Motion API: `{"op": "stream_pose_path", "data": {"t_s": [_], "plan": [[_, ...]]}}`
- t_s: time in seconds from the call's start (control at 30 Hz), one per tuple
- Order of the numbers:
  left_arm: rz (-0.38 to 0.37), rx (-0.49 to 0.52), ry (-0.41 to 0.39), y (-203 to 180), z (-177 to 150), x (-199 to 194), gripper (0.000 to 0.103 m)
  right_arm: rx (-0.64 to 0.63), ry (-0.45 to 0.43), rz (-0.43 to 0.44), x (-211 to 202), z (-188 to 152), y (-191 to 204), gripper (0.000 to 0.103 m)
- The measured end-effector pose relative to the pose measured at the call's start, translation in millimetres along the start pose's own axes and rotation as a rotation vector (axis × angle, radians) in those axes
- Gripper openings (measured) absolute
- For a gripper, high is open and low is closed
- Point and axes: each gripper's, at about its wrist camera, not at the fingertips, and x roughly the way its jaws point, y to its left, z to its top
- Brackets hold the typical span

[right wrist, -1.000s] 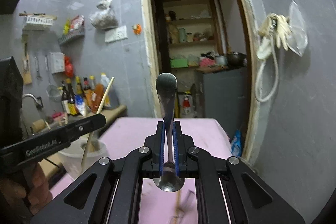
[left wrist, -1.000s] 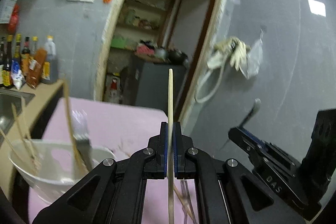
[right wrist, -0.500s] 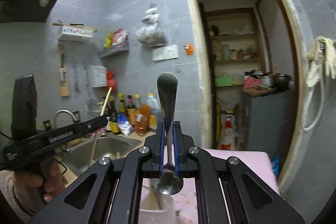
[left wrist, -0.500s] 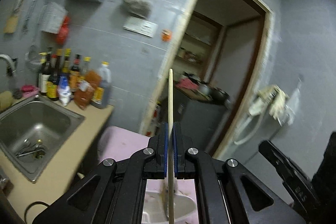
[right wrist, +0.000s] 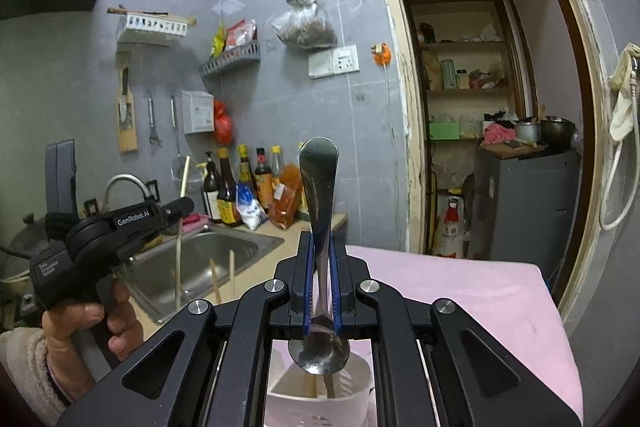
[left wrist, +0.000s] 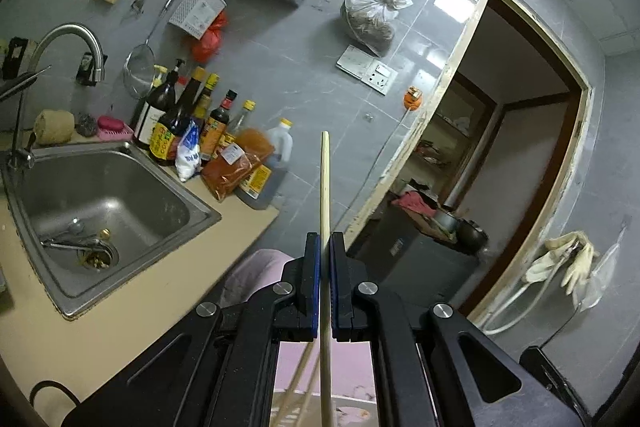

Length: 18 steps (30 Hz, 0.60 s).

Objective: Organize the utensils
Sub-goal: 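Lift the chopstick and spoon and drop both into the white caddy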

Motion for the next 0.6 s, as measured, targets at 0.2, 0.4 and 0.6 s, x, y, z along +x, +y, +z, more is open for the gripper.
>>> {"op": "stream_pose_path", "data": {"t_s": [0.2,0.4,0.6], "plan": [[0.029,0.077,-0.028,-5.9,-28.3,5.9,0.002,-0.009,0.025,-0.015,12.0,-18.3,0.5,0.005],[0.045,0.162,-0.065,-13.8,-56.4,1.8,0.002,-0.031,0.076,-0.027,22.1,-32.7,1.9,0.006],[0.022,0.228,-0.034,-19.1,-71.4,-7.0,0.003,-0.004,0.159,-0.018,30.8,-46.3,-3.8,0.008]]}}
